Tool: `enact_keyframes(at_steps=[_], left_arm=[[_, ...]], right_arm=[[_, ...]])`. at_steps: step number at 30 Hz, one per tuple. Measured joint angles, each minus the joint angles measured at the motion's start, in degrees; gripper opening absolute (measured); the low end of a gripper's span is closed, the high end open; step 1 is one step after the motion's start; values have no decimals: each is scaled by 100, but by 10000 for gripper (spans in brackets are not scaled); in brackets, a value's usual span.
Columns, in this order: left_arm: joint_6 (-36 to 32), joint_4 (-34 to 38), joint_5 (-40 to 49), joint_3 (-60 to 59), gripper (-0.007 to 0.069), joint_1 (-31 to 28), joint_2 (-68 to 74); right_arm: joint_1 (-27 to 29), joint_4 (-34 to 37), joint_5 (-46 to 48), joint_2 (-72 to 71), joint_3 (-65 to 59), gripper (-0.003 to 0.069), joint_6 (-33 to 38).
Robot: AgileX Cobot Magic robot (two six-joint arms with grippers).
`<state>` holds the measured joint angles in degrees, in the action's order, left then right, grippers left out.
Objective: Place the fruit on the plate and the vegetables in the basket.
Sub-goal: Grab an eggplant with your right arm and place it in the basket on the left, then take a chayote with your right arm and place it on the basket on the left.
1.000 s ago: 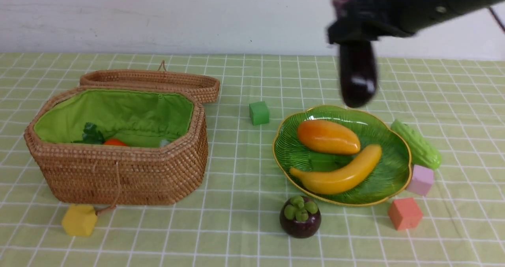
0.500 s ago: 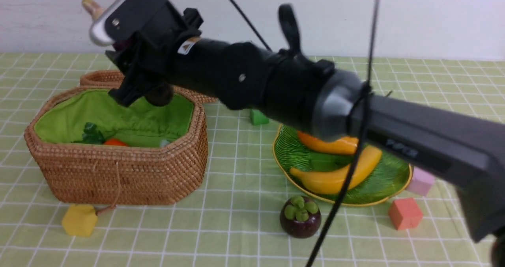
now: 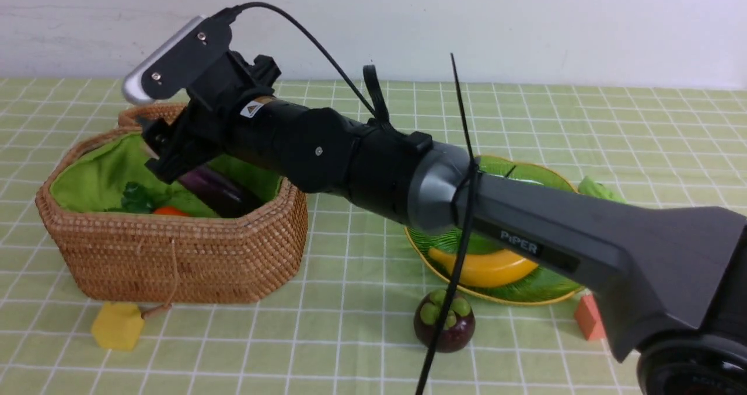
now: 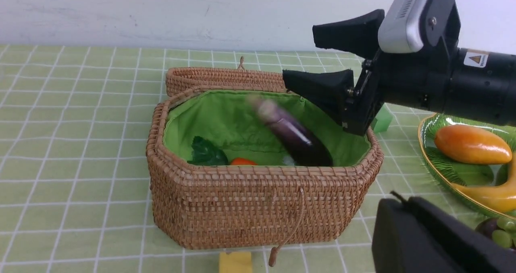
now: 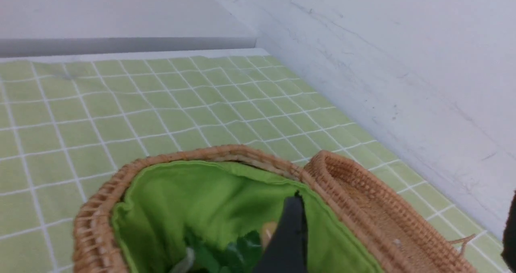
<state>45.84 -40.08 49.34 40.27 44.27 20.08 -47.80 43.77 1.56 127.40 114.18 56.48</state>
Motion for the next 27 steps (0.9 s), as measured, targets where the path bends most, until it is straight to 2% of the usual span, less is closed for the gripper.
enact_keyframes(at_steps=[3, 5, 8, 10, 13, 16, 18, 21, 23, 27], left_arm=[[-2, 55, -20, 0, -10, 0, 0], [-61, 170, -105, 0, -10, 0, 0], [-365, 474, -195, 0, -10, 0, 0], [-779, 853, -265, 0, -10, 0, 0], [-1314, 1436, -347, 0, -10, 0, 0], [-1866, 2071, -391, 0, -10, 0, 0], [-2118, 2317, -412, 0, -10, 0, 0], [-2840, 2899, -476, 0, -10, 0, 0], [-3085, 3065, -496, 0, -10, 0, 0], [-3463, 3263, -533, 0, -10, 0, 0]], right_arm=[[13, 0, 905, -343, 0, 666, -32], [67, -109, 2190, -792, 5, 614, -426], [238, -606, 3806, -1331, 32, 501, -1419], [468, -1382, 5176, -1731, 38, 363, -2245], [815, -2383, 6430, -2120, 38, 191, -3029], [1214, -3353, 6930, -2346, 31, 19, -3659], [1450, -3745, 6975, -2429, -4, -8, -3924], [2240, -4446, 6993, -2562, -266, -17, -4649], [2602, -4574, 6993, -2562, -446, -17, -4828], [3692, -4630, 6986, -2422, -1031, 2, -5029]])
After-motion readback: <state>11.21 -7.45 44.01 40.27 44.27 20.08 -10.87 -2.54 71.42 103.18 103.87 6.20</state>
